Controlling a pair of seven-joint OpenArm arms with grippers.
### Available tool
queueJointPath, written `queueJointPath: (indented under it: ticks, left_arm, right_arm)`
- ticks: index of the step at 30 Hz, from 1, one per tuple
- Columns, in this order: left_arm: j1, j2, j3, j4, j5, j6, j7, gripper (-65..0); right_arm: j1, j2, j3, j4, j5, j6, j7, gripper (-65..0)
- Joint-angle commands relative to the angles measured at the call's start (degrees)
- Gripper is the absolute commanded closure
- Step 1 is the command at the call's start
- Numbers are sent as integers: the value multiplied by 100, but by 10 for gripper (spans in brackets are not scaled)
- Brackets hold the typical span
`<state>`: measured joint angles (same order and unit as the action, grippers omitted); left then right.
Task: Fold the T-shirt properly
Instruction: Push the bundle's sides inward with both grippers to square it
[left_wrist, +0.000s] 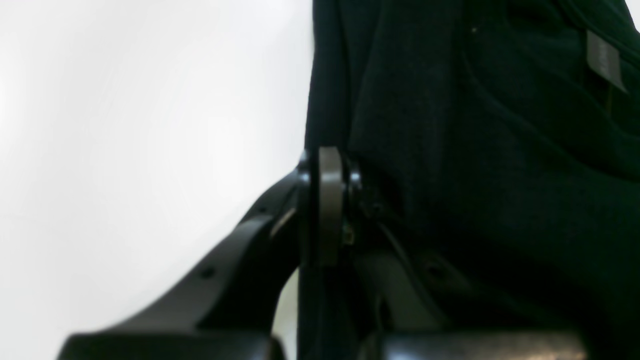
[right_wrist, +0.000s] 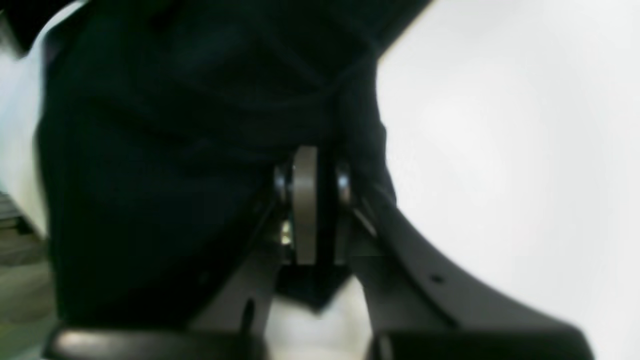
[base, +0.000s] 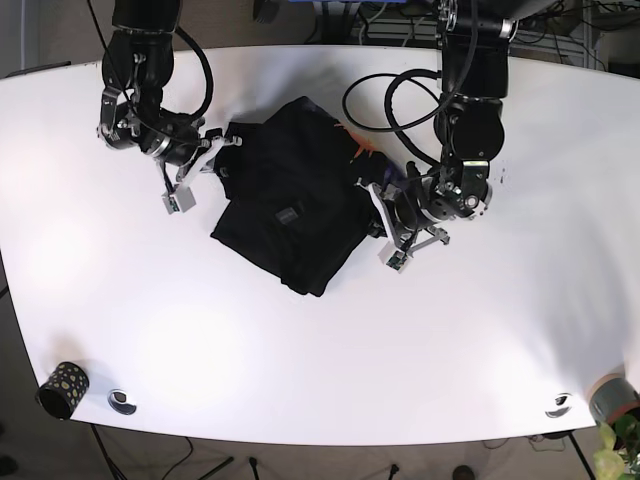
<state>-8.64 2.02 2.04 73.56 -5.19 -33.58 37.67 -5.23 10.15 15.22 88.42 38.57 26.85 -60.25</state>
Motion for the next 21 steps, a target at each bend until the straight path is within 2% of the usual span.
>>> queueJointPath:
  ticks: [1,8,14,17,19,21]
  left_arm:
    - [148,22,20,270,-57,-48,35,0]
    - [983,22,37,1000,-57,-57,44,0]
    - [1264,84,37,1150,-57,-57,44,0]
    - [1238,101,2,1158,-57,-57,44,0]
    - [1220,101,2,1167,-57,-57,44,0]
    - [1141,92,2,1176,-66,-57,44,0]
  right_arm:
    - [334,79,29,-310,-169,36,130,-41]
    - [1231,62,21,-1198,-854,36,139,-41]
    - [1565,70,-287,-1295,-925,36,139,-43]
    - [1548,79,-331,-943,-925,36,104,-52]
    - [1416,79,-322,-513,-925,18,78,-127]
    - [1284,88,-226,-143,-934,18,69,-257]
